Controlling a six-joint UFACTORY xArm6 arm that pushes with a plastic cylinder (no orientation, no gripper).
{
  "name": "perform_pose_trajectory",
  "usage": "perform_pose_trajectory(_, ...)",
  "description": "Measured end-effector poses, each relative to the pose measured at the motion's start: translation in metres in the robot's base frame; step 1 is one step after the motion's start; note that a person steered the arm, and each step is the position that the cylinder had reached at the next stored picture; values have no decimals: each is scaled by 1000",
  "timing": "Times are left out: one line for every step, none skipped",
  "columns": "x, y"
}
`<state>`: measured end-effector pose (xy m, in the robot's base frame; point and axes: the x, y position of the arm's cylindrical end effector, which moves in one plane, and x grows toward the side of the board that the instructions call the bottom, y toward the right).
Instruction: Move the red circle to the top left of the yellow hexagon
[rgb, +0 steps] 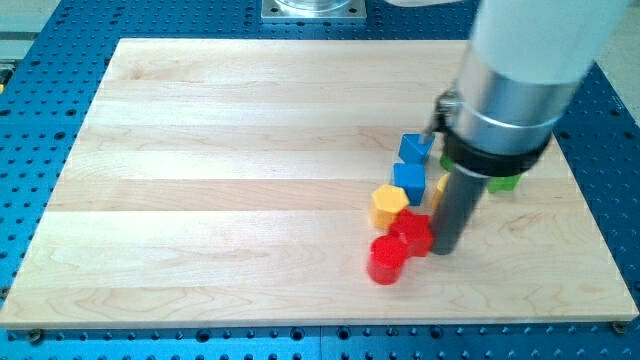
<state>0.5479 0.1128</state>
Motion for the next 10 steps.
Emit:
perform_pose_trajectory(6, -33)
perform_pose_trajectory(10, -38)
perform_pose_trajectory(13, -21)
perform_pose_trajectory(33, 12)
perform_pose_trajectory(58, -18)
perform_pose_trajectory(26, -79)
perform_pose_trajectory(3, -122)
perform_pose_trajectory(-8, -140)
perform_pose_trajectory(3, -149)
perform_pose_trajectory(34, -167)
